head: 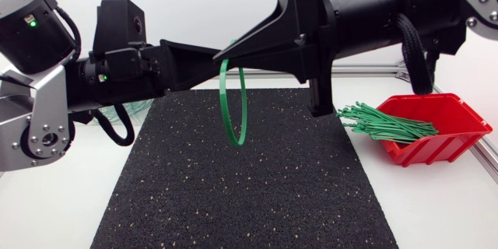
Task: Take a green cable tie from the red box, thread the tail through the head to close it, then place it in the transparent bin on the left.
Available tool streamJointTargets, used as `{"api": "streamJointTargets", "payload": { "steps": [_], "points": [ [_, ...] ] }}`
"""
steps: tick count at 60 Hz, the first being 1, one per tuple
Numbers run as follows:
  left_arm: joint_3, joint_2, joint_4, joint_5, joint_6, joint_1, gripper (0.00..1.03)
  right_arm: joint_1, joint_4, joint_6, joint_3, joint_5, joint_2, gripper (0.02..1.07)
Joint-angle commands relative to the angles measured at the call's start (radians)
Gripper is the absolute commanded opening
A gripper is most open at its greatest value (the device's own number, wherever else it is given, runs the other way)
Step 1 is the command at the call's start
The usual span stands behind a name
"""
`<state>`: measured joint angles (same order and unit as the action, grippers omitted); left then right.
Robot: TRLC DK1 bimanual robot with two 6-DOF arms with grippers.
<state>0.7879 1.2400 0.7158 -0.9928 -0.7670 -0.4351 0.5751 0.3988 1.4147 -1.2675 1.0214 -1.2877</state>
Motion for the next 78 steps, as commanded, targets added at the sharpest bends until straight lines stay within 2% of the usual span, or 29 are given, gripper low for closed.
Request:
{"api": "streamJointTargets", "payload": {
  "steps": [1,55,78],
  "points": [
    [0.024,0.007,0.019,0.000,-0.028,-0.005,0.03,0.003,-0.006,0.033,0.008,0.002,0.004,0.08],
    [0.017,-0.013,0.022,0.002,-0.025,-0.001,0.03,-0.038,0.000,0.053,-0.016,0.011,-0.028,0.08],
    [0.010,-0.025,0.022,0.002,-0.023,-0.004,0.03,-0.044,0.009,0.047,-0.081,0.006,-0.039,0.08]
  ]
}}
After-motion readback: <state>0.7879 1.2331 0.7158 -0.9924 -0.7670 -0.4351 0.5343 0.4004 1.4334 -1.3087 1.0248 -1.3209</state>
